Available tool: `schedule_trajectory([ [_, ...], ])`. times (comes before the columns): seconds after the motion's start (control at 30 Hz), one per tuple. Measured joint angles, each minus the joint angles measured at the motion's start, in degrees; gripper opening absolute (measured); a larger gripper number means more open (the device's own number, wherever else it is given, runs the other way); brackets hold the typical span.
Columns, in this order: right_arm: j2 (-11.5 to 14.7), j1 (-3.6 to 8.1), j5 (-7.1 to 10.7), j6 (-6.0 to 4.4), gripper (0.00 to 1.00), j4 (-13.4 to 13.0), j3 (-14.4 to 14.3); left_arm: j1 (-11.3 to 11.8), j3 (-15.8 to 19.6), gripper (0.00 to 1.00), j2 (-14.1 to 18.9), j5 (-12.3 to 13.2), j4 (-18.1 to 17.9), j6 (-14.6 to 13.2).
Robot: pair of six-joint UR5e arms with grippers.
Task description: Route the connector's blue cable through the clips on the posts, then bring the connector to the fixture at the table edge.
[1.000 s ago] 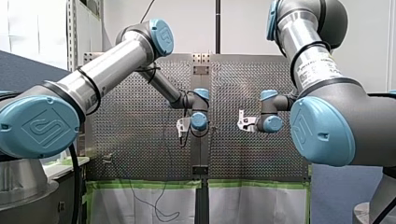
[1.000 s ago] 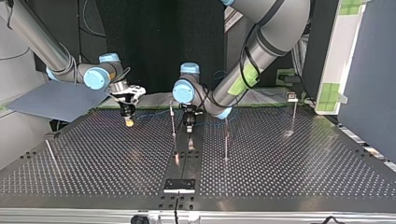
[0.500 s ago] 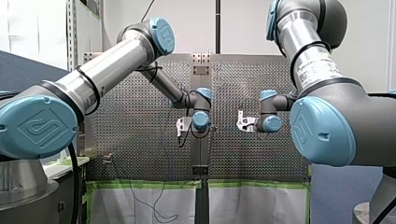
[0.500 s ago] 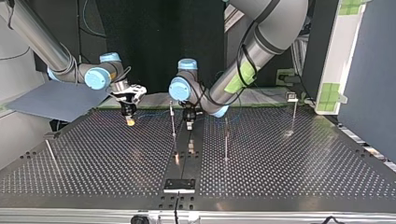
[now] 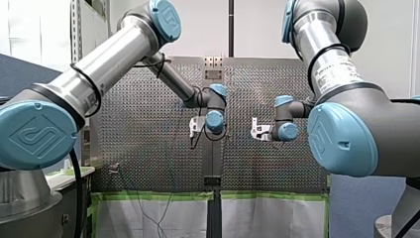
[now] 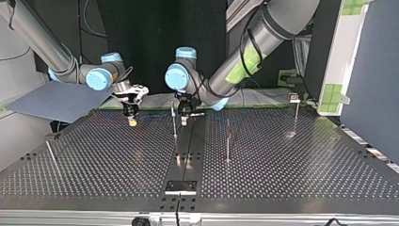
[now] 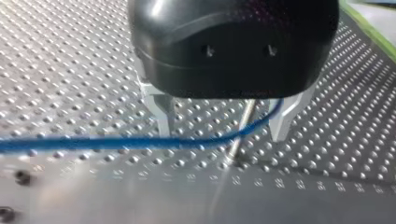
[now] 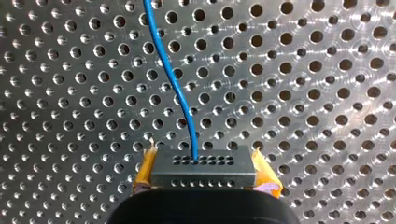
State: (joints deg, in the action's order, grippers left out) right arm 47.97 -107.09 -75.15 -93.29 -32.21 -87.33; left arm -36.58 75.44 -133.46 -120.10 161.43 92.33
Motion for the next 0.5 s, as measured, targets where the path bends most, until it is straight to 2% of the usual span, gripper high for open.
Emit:
schedule_trajectory([
  [0.17,0.0,-0.16,0.0,-0.02,0.0,0.43,0.0,-1.17,2.65,1.0,2.24,-0.13,1.17,0.2],
  [0.5,0.03,-0.19,0.0,-0.22,0.0,0.56,0.01,-2.07,7.35,1.0,2.71,-0.96,0.95,-0.57],
])
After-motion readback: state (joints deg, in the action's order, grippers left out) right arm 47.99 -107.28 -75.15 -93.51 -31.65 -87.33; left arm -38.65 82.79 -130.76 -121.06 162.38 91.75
